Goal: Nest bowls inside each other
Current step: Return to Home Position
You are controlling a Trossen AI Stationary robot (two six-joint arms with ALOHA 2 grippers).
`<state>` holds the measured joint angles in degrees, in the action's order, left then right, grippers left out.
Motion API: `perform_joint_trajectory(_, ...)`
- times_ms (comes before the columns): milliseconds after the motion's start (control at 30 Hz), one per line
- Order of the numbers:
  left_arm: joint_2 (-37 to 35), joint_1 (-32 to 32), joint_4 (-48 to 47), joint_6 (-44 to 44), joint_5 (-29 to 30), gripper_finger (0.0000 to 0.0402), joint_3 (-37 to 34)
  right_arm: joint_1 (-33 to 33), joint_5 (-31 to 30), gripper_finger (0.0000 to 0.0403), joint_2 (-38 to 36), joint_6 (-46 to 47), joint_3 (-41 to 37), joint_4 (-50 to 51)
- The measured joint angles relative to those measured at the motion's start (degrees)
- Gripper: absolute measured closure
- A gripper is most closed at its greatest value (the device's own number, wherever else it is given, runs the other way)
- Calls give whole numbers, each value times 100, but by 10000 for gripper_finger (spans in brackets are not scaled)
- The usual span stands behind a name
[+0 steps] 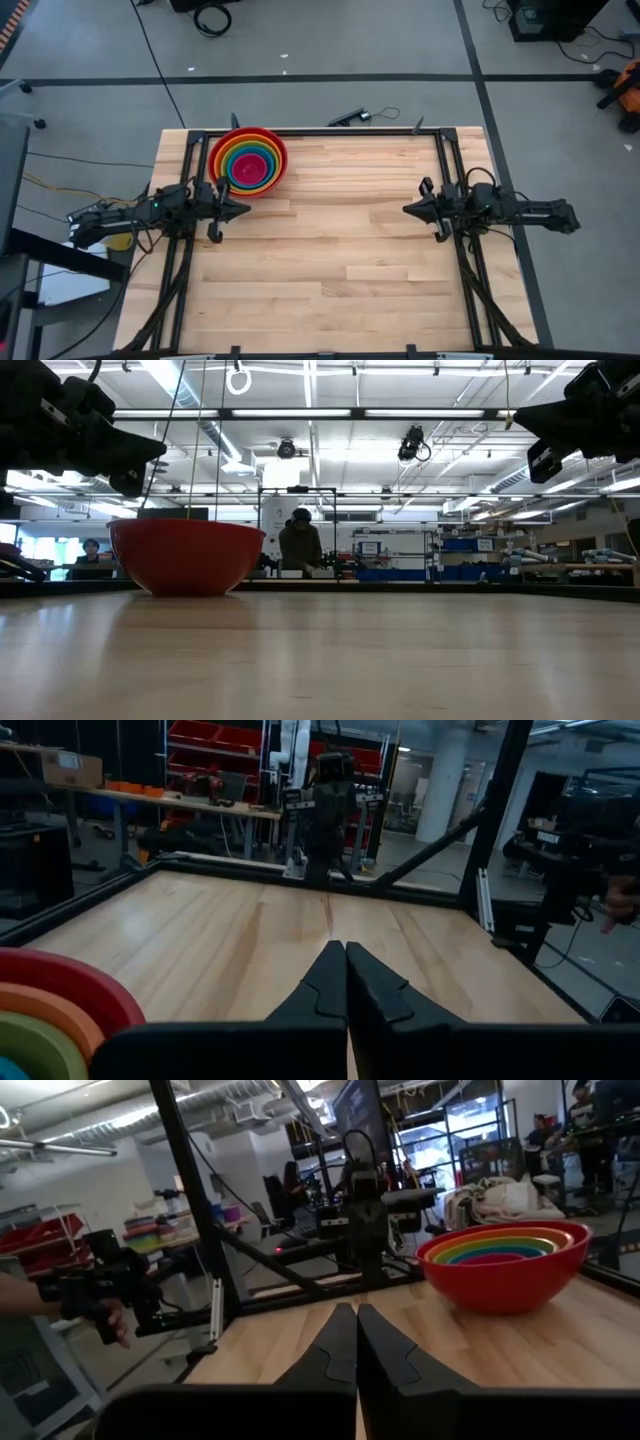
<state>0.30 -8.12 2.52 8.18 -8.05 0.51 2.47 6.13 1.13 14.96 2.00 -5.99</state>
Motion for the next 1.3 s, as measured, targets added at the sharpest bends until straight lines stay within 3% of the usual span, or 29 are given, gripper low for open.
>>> perform_joint_trajectory(533, 7, 0, -28, 6, 39, 401, -2, -18, -42, 369, 37, -10, -164, -124)
perform_joint_trajectory(1300, 7, 0, -23, 23, 31, 401, -7, -18, -51, 370, 37, -10, -164, -124)
